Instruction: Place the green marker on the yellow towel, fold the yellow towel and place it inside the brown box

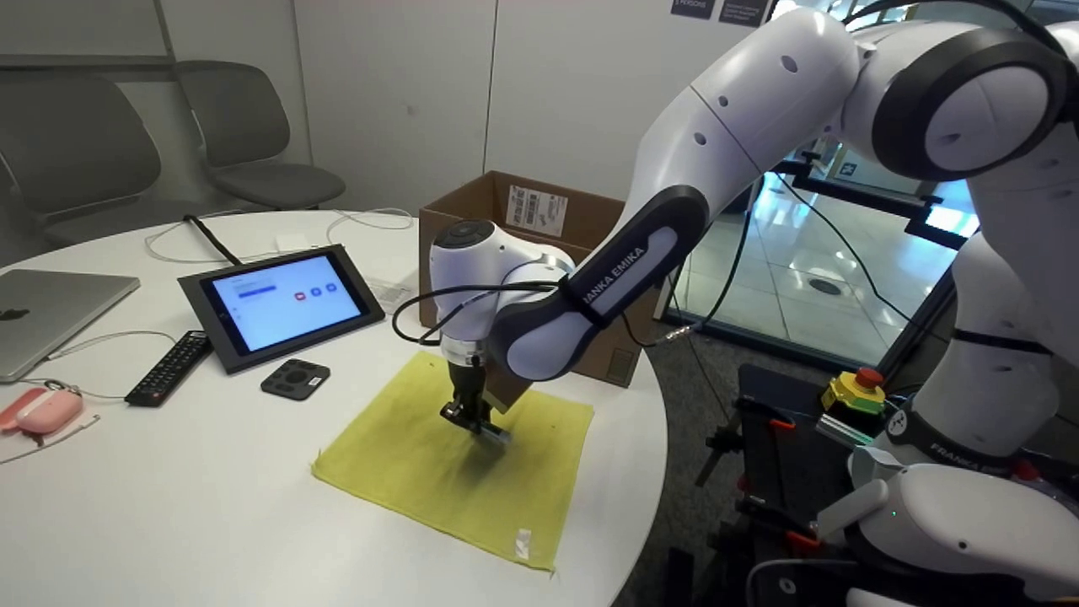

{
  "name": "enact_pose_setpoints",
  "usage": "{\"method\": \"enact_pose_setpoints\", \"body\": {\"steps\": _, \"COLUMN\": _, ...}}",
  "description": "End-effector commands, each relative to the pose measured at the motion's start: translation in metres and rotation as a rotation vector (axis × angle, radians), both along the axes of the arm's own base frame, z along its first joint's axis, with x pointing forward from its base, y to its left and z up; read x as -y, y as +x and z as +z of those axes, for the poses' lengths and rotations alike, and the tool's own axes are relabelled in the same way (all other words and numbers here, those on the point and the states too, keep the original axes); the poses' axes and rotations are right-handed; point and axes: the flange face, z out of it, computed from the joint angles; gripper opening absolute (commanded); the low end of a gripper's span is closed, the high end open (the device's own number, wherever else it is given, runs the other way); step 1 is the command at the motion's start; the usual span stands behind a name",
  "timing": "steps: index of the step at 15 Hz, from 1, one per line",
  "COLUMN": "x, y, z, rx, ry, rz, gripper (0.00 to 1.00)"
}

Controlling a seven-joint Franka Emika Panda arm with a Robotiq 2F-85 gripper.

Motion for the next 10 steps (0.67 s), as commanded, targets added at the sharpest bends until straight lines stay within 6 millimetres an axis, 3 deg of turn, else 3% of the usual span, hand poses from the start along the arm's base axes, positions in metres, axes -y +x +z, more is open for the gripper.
{"method": "enact_pose_setpoints", "body": {"steps": 1, "x": 0.004, "y": -0.005, "z": -0.002, "rx": 0.007, "ry": 0.005, "rz": -0.023, "gripper": 0.45}}
{"method": "enact_pose_setpoints", "body": {"steps": 3, "x": 0.005, "y": -0.008, "z": -0.004, "rx": 0.004, "ry": 0.003, "rz": -0.029, "gripper": 0.52}}
{"method": "enact_pose_setpoints", "body": {"steps": 7, "x": 0.003, "y": -0.013, "z": 0.000, "rx": 0.010, "ry": 0.008, "rz": -0.059, "gripper": 0.84}}
{"method": "enact_pose_setpoints", "body": {"steps": 10, "x": 0.006, "y": -0.021, "z": 0.011, "rx": 0.020, "ry": 0.022, "rz": -0.115, "gripper": 1.00}}
